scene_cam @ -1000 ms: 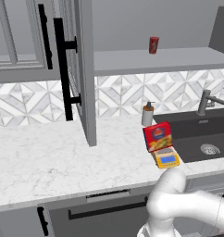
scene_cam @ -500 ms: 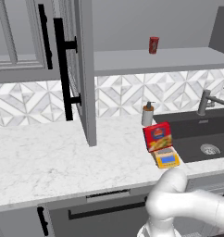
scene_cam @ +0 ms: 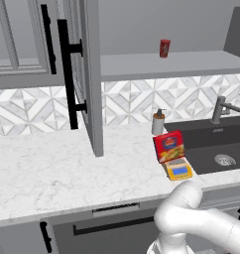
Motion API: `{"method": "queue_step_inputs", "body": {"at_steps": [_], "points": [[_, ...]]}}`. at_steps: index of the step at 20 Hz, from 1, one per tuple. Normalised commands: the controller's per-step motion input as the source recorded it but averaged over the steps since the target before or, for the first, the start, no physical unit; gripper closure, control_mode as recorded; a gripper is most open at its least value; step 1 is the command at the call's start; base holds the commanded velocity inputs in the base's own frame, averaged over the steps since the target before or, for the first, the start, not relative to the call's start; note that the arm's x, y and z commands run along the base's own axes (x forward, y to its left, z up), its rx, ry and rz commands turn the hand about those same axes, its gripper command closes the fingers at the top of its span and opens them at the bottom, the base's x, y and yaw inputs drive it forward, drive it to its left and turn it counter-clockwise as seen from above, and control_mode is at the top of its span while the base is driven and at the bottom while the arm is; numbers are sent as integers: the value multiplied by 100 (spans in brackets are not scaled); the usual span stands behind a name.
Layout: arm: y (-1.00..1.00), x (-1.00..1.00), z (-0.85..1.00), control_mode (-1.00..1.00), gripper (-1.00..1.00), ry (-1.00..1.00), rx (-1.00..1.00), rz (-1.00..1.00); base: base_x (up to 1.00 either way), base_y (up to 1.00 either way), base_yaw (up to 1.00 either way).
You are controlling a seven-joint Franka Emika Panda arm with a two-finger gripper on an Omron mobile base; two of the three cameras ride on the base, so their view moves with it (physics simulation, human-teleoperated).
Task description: Pick the boxed food and place it on the digital scale for weighing, and close the cabinet.
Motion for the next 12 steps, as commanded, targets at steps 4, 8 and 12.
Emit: {"method": "queue_step_inputs", "body": {"at_steps": [4,8,12], "points": [[31,79,0,-100,-100,23,-1,-14,0,0,0],[39,38,43,-100,-100,32,-13,-27,0,0,0],[37,65,-5,-100,-100,37,-9,-24,0,0,0]]}}
